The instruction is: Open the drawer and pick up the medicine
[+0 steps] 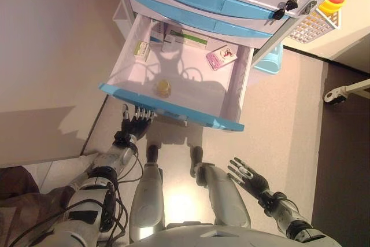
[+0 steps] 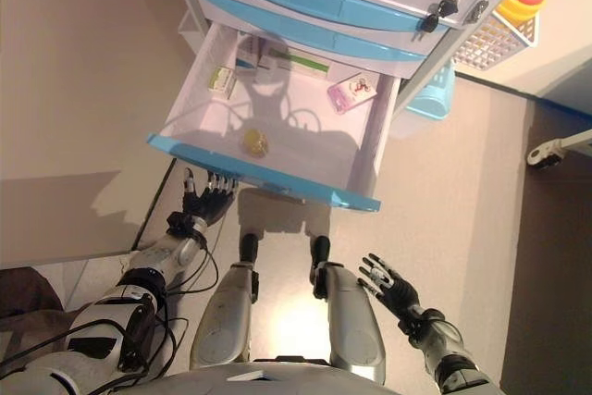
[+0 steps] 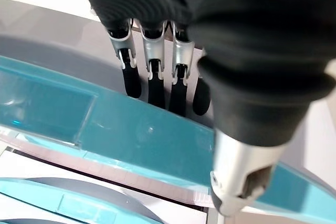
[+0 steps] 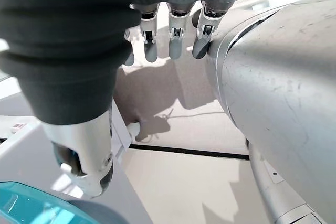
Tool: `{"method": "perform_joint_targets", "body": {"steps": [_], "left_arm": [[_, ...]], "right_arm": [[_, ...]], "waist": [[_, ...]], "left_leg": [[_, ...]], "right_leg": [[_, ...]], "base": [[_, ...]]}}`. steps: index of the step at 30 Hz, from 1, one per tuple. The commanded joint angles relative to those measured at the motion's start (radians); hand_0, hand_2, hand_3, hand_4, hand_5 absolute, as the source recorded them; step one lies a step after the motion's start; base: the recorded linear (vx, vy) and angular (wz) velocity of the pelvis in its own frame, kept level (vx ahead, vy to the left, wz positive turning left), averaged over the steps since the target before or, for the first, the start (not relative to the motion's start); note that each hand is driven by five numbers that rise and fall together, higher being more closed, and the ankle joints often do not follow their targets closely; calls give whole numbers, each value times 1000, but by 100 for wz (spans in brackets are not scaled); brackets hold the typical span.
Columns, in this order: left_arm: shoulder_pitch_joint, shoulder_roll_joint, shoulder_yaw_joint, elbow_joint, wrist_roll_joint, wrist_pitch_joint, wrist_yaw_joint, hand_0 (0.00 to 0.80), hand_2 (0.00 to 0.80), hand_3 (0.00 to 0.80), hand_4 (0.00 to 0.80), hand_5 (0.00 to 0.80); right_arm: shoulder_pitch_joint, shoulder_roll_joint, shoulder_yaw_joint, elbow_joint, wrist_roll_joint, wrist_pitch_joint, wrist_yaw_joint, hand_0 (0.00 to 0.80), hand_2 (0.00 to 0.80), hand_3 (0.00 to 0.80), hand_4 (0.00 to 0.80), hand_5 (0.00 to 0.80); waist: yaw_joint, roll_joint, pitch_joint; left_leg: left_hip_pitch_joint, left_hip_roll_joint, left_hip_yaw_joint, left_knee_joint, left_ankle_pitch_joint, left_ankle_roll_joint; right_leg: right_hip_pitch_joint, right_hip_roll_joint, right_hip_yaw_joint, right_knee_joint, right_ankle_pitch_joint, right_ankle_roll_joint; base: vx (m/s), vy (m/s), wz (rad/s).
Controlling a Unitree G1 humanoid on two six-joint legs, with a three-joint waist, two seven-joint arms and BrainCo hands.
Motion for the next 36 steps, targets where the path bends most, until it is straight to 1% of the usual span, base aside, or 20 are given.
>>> {"method": "perform_joint_targets", "body": {"steps": [1,3,4,5,6,7,10,11,12,13,15,16,18,19,21,24,28,30,31,36], "left_arm": [[210,40,57,317,90,-166,264,0,0,0,0,0],[215,40,60,309,107,-215,254,0,0,0,0,0],[221,40,60,307,176,-271,255,0,0,0,0,0],[222,41,57,305,208,-299,253,0,0,0,0,0],[222,43,51,301,232,-329,229,0,0,0,0,0],[222,43,50,294,220,-337,203,0,0,0,0,0],[230,46,47,256,210,-389,44,0,0,0,0,0],[234,42,37,228,211,-413,-44,0,0,0,0,0],[240,34,8,177,171,-436,-108,0,0,0,0,0],[250,27,-20,109,113,-435,-136,0,0,0,0,0],[273,15,-37,13,37,-417,-254,0,0,0,0,0],[297,4,-53,-61,-19,-375,-359,0,0,0,0,0],[326,-11,-69,-127,-41,-343,-475,0,0,0,0,0],[339,-14,-86,-161,-40,-335,-567,0,0,0,0,0],[342,-25,-123,-224,-32,-333,-631,0,0,0,0,0],[321,-33,-159,-287,-19,-336,-639,0,0,0,0,0],[289,-31,-180,-327,-37,-308,-533,0,0,0,0,0],[280,-27,-181,-323,-68,-308,-455,0,0,0,0,0],[273,-25,-177,-308,-109,-287,-402,0,0,0,0,0],[264,-20,-128,-208,-168,-272,-299,0,0,0,0,0]], "right_arm": [[42,15,27,-32,-24,21,16,0,0,0,0,0],[42,13,29,-32,-27,19,12,0,0,0,0,0],[43,11,31,-33,-28,18,8,0,0,0,0,0],[43,11,31,-35,-27,19,6,0,0,0,0,0],[43,9,32,-39,-20,21,4,0,0,0,0,0],[44,8,33,-45,-17,24,1,0,0,0,0,0],[48,-3,43,-62,-12,29,-5,0,0,0,0,0],[51,-7,45,-71,-9,33,-5,0,0,0,0,0],[54,-13,46,-81,-5,36,-5,0,0,0,0,0],[60,-21,49,-94,2,39,-6,0,0,0,0,0],[68,-28,48,-114,7,42,-5,0,0,0,0,0],[74,-31,43,-123,12,43,3,0,0,0,0,0],[76,-29,39,-129,19,44,3,0,0,0,0,0],[73,-24,38,-127,25,43,3,0,0,0,0,0],[67,-17,39,-130,31,47,-5,0,0,0,0,0],[63,-10,44,-144,28,61,-19,0,0,0,0,0],[70,-5,57,-174,28,83,-41,0,0,0,0,0],[74,-5,59,-181,25,91,-46,0,0,0,0,0],[78,-2,61,-182,24,89,-43,0,0,0,0,0],[82,10,65,-172,19,85,-33,0,0,0,0,0]], "waist": [[-9,-47,96],[-7,-42,96],[-5,-38,96],[-4,-38,96],[-4,-37,96],[-4,-36,96],[-6,-33,96],[-6,-33,96],[-6,-32,96],[-4,-30,96],[0,-26,96],[7,-27,96],[16,-27,96],[24,-29,96],[33,-30,96],[38,-32,96],[34,-37,96],[31,-40,92],[29,-43,90],[20,-57,83]], "left_leg": [[-65,-32,12,85,-19,32],[-63,-34,16,81,-17,33],[-59,-34,15,83,-23,31],[-58,-35,15,80,-21,31],[-56,-37,15,76,-18,31],[-55,-37,15,76,-17,30],[-41,-34,18,63,-16,28],[-37,-33,20,60,-16,29],[-34,-32,24,56,-16,31],[-35,-31,27,53,-14,32],[-36,-32,27,48,-12,34],[-37,-34,24,46,-13,38],[-38,-36,22,44,-17,42],[-38,-37,20,40,-17,44],[-34,-39,14,33,-18,45],[-21,-40,8,26,-20,46],[0,-38,7,23,-23,48],[2,-37,7,25,-24,49],[2,-37,6,30,-26,50],[9,-28,13,34,-31,49]], "right_leg": [[53,7,-13,-125,108,50],[53,4,-16,-123,105,49],[55,6,-13,-123,103,50],[56,6,-12,-124,103,49],[56,5,-13,-124,103,49],[57,4,-12,-123,102,50],[70,6,-9,-129,97,49],[74,6,-7,-131,96,50],[76,5,-7,-133,96,50],[74,5,-8,-135,98,50],[75,6,-9,-142,103,52],[79,7,-9,-147,105,52],[83,8,-12,-153,108,52],[86,8,-15,-158,111,51],[93,8,-19,-164,113,51],[109,9,-22,-171,113,50],[128,10,-19,-174,114,51],[131,10,-17,-175,115,52],[132,11,-15,-175,117,53],[140,16,-7,-179,118,57]], "base": [[-8,31,5],[2,30,3],[0,0,0],[0,0,0],[0,0,0],[0,0,0],[6,19,-7],[7,16,-10],[-10,17,-11],[-28,14,-7],[-32,-4,-2],[0,0,0],[-19,-51,-1],[-17,-70,3],[-8,-63,8],[11,-32,11],[33,-10,8],[0,0,0],[0,0,0],[0,0,0]]}}
